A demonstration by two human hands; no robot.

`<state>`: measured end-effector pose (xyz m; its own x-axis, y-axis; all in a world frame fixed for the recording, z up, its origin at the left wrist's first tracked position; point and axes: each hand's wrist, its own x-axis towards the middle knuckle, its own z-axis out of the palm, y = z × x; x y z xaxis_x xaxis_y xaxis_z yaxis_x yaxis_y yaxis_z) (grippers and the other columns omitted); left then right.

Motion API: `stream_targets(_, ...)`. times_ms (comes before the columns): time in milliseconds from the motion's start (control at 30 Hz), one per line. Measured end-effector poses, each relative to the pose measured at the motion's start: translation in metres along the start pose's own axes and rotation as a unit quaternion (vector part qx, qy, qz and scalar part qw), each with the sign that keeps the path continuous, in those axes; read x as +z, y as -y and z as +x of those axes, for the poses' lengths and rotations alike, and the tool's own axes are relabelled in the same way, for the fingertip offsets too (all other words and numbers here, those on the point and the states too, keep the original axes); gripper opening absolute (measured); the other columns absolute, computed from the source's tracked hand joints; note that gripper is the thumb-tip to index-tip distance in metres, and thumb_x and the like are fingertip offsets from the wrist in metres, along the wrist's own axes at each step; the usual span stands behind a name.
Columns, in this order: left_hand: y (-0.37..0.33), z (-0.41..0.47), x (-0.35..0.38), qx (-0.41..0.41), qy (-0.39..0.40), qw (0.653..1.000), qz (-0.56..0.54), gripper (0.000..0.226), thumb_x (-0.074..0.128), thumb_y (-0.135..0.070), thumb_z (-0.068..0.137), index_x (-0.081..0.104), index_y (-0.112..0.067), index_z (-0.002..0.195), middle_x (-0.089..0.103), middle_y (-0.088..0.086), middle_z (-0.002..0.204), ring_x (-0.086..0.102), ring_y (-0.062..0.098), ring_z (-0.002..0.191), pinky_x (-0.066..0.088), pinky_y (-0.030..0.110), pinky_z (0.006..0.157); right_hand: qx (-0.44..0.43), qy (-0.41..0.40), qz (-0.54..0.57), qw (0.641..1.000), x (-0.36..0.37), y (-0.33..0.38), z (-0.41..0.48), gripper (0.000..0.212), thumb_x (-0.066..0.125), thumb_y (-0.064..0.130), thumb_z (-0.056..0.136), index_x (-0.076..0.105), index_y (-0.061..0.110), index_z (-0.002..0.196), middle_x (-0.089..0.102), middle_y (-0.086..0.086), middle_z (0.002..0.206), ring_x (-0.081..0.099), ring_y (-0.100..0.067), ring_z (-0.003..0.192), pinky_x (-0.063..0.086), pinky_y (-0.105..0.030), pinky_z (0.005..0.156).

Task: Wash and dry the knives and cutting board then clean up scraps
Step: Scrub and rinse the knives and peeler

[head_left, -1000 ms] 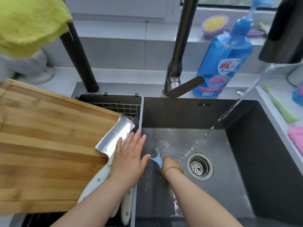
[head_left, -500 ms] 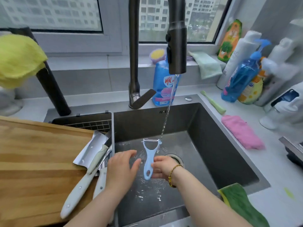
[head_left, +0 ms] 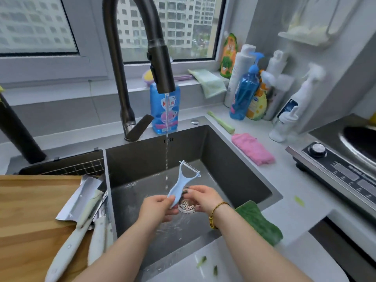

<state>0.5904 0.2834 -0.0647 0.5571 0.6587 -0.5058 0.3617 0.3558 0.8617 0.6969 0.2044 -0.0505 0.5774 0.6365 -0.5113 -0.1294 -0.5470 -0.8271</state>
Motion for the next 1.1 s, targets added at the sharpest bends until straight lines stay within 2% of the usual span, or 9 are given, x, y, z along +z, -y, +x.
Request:
stream_targets(100, -0.002, 0.003, 0.001, -0.011, 0.004, 0.999, -0.036, 0.015, 0.053, -0.01, 0.092, 0.057, -0.009, 0.078, 0.063, 0.005, 0.073, 0.064, 0.007, 0.052, 0.05, 0.016, 0.047, -0.047, -0.108, -0.052, 0.992, -0.036, -0.01, -0.018, 0.03, 0.056, 0.011, 0.088, 0.056, 0.008, 0.118, 0.055, -0.003, 0.1, 0.051, -0.012, 0.09, 0.043, -0.008, 0.065)
stream_targets(167, -0.003, 0.005, 0.001, -0.017, 0.007, 0.997, -0.071, 0.011, 0.054, -0.009, 0.091, 0.057, -0.005, 0.081, 0.062, 0.009, 0.077, 0.063, 0.015, 0.065, 0.052, 0.015, 0.045, -0.066, -0.186, -0.139, 0.971, -0.063, -0.02, -0.031, 0.033, 0.059, 0.014, 0.086, 0.056, 0.011, 0.119, 0.059, -0.004, 0.11, 0.052, -0.014, 0.103, 0.044, -0.019, 0.089)
stream_targets(233, -0.003, 0.007, 0.001, -0.02, 0.014, 0.995, -0.1, 0.011, 0.054, -0.006, 0.091, 0.055, -0.002, 0.081, 0.061, 0.012, 0.079, 0.061, 0.018, 0.069, 0.052, 0.014, 0.045, -0.059, -0.243, -0.223, 0.942, -0.086, -0.031, -0.046, 0.038, 0.06, 0.02, 0.085, 0.055, 0.015, 0.122, 0.057, -0.005, 0.122, 0.047, -0.022, 0.117, 0.036, -0.029, 0.102)
stream_targets(433, -0.005, 0.014, 0.008, -0.018, 0.048, 0.988, -0.143, 0.012, 0.055, -0.005, 0.09, 0.055, -0.001, 0.078, 0.061, 0.011, 0.079, 0.065, 0.006, 0.048, 0.053, 0.014, 0.047, 0.097, -0.166, -0.331, 0.924, -0.107, -0.057, -0.073, 0.069, 0.061, 0.041, 0.08, 0.029, 0.022, 0.139, 0.043, -0.001, 0.137, 0.03, -0.022, 0.131, 0.032, -0.031, 0.105)
stream_targets(567, -0.006, 0.015, 0.006, -0.008, 0.056, 0.987, -0.151, 0.008, 0.056, -0.002, 0.088, 0.054, 0.002, 0.082, 0.061, 0.012, 0.074, 0.065, 0.005, 0.047, 0.053, 0.014, 0.047, 0.118, -0.144, -0.324, 0.928, -0.1, -0.065, -0.068, 0.053, 0.065, 0.041, 0.075, 0.044, 0.022, 0.12, 0.053, -0.001, 0.12, 0.046, -0.019, 0.116, 0.041, -0.03, 0.096)
stream_targets(633, -0.007, 0.014, 0.002, 0.004, 0.048, 0.989, -0.14, 0.006, 0.057, -0.001, 0.087, 0.055, 0.003, 0.083, 0.064, 0.009, 0.064, 0.064, 0.005, 0.047, 0.052, 0.013, 0.047, 0.102, -0.14, -0.278, 0.945, -0.097, -0.062, -0.064, 0.03, 0.068, 0.035, 0.075, 0.049, 0.022, 0.094, 0.056, 0.004, 0.094, 0.054, -0.014, 0.092, 0.047, -0.023, 0.076)
stream_targets(733, -0.007, 0.016, -0.002, 0.027, 0.017, 0.994, -0.108, 0.011, 0.06, -0.004, 0.086, 0.06, 0.003, 0.078, 0.064, 0.009, 0.063, 0.063, 0.014, 0.059, 0.053, 0.011, 0.051, 0.045, -0.145, -0.229, 0.961, -0.093, -0.051, -0.058, 0.025, 0.069, 0.025, 0.077, 0.044, 0.022, 0.077, 0.05, 0.007, 0.074, 0.051, -0.009, 0.071, 0.037, -0.016, 0.054)
stream_targets(967, -0.014, 0.022, -0.013, 0.059, -0.077, 0.993, -0.061, 0.02, 0.069, -0.009, 0.08, 0.057, -0.004, 0.064, 0.061, 0.005, 0.062, 0.061, 0.014, 0.061, 0.053, 0.022, 0.068, -0.131, -0.163, -0.129, 0.969, -0.051, -0.004, -0.021, 0.023, 0.068, 0.012, 0.077, 0.045, 0.015, 0.074, 0.051, -0.001, 0.076, 0.046, -0.007, 0.062, 0.036, -0.011, 0.05)
stream_targets(1100, -0.021, 0.027, -0.021, 0.064, -0.094, 0.992, -0.054, 0.024, 0.07, 0.0, 0.076, 0.049, -0.007, 0.067, 0.06, 0.008, 0.065, 0.061, 0.006, 0.046, 0.054, 0.021, 0.059, -0.201, -0.118, -0.045, 0.971, -0.021, 0.02, 0.004, 0.028, 0.066, 0.003, 0.078, 0.044, 0.018, 0.07, 0.051, 0.004, 0.069, 0.049, -0.008, 0.063, 0.039, -0.005, 0.05)
